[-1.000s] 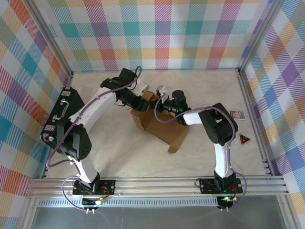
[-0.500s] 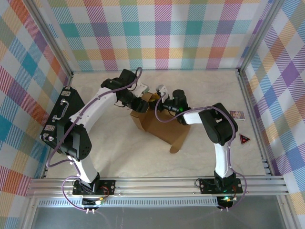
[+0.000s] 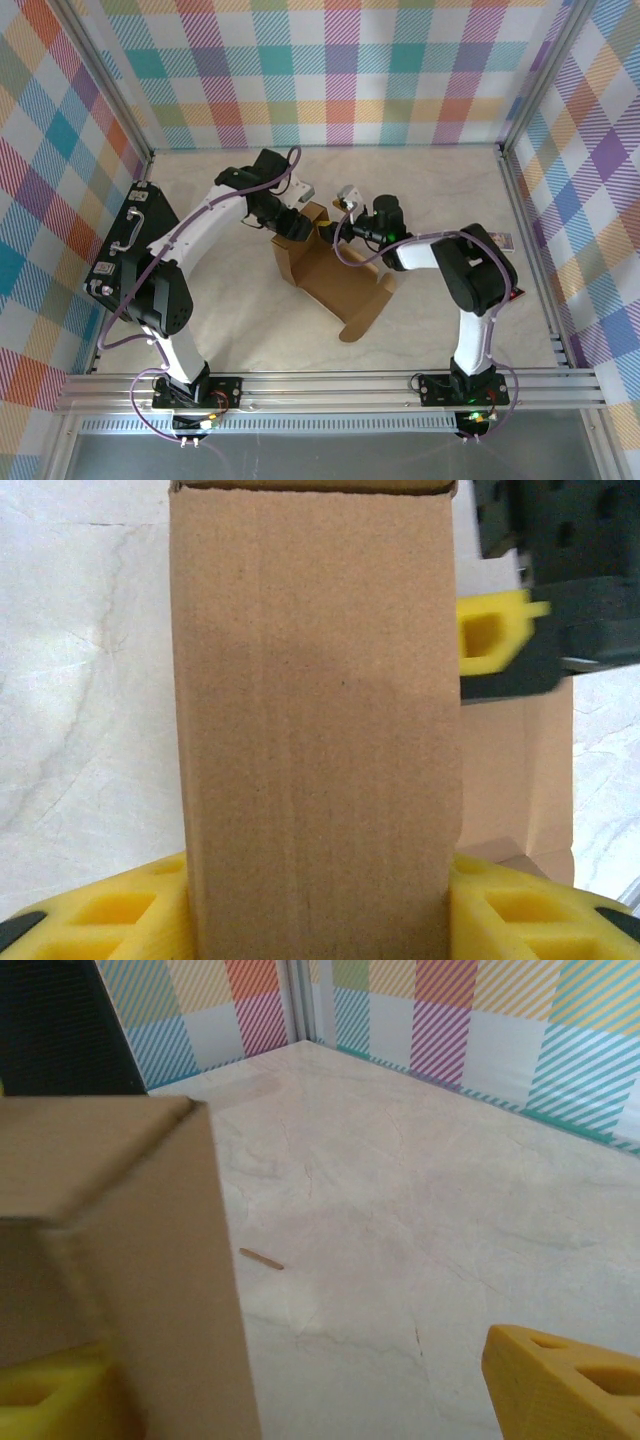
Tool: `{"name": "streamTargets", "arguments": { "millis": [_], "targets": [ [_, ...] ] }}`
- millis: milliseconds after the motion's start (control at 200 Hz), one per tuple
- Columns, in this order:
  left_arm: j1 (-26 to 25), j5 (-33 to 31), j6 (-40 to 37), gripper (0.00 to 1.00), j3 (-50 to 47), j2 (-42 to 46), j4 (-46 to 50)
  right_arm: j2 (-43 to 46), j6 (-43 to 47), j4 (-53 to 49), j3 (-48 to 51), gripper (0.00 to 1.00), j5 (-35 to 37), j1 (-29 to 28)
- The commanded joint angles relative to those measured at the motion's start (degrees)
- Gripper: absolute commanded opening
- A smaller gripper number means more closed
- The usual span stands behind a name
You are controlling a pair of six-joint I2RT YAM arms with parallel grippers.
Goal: Fold the paper box
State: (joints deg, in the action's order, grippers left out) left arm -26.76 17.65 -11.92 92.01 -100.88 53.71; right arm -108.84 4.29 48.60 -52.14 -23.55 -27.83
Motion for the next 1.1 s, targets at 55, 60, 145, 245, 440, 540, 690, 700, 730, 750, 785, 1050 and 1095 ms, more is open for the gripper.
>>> {"name": "streamTargets", "arguments": {
  "millis": [55, 60, 145, 245, 440, 540, 690, 700, 730, 750, 785, 1050, 1095],
  "targets": [
    [-0.42, -1.28, 1.94, 0.53, -2.37, -0.64, -2.03, 5.52, 5.87, -6.78, 2.07, 0.84, -5.82, 0.32],
    [-0.41, -1.29, 2.01, 0.53, -2.45, -0.59, -2.12, 5.68, 5.88, -6.86, 2.19, 0.84, -5.77, 0.33],
    [-0.47, -2.45, 2.66, 0.53, -3.53, -0.09, -3.37, 7.68, 4.32, -6.43, 4.69, 0.84, -3.32, 0.25],
    [-0.62, -3.94, 3.2, 0.53, -4.57, 0.9, -4.45, 10.84, 1.89, -7.16, 7.17, 0.84, -0.22, 0.29],
    [-1.83, -5.86, 4.62, 0.53, -8.68, 3.65, -8.62, 17.66, -6.44, -17.02, 8.81, 0.83, 8.58, 0.71],
    [-2.82, -8.07, 4.78, 0.53, -10.04, 4.38, -9.33, 19.17, -13.05, -29.62, 5.68, 0.82, 12.1, 1.6],
    [-4.42, -9.69, 4.95, 0.53, -10.58, 5.31, -9.59, 16.33, -25.58, -53.53, -3.69, 0.74, 10.49, 6.55],
    [-4.54, -9.59, 5.02, 0.53, -10.68, 5.38, -9.7, 16.12, -25.81, -54.05, -3.85, 0.74, 10.07, 6.69],
    [-4.75, -9.56, 5.05, 0.53, -10.69, 5.58, -9.93, 15.58, -26.37, -55.21, -4.14, 0.72, 9.6, 7.08],
    [-4.93, -9.57, 5.14, 0.53, -10.55, 5.52, -9.94, 15.32, -26.64, -55.98, -4.32, 0.72, 9.72, 7.22],
    [-5.28, -9.72, 5.28, 0.53, -10.36, 5.52, -9.72, 15.05, -26.53, -57.26, -4.6, 0.7, 10.21, 7.36],
    [-6.72, -11.43, 6.56, 0.53, -8.94, 3.27, -8.31, 9.98, -27.22, -58.24, -4.8, 0.38, -1.55, 7.1],
    [-6.89, -11.8, 6.65, 0.53, -8.2, 2.76, -7.66, 9.47, -27.84, -57.52, -4.39, 0.34, -3.56, 6.73]
  ]
}}
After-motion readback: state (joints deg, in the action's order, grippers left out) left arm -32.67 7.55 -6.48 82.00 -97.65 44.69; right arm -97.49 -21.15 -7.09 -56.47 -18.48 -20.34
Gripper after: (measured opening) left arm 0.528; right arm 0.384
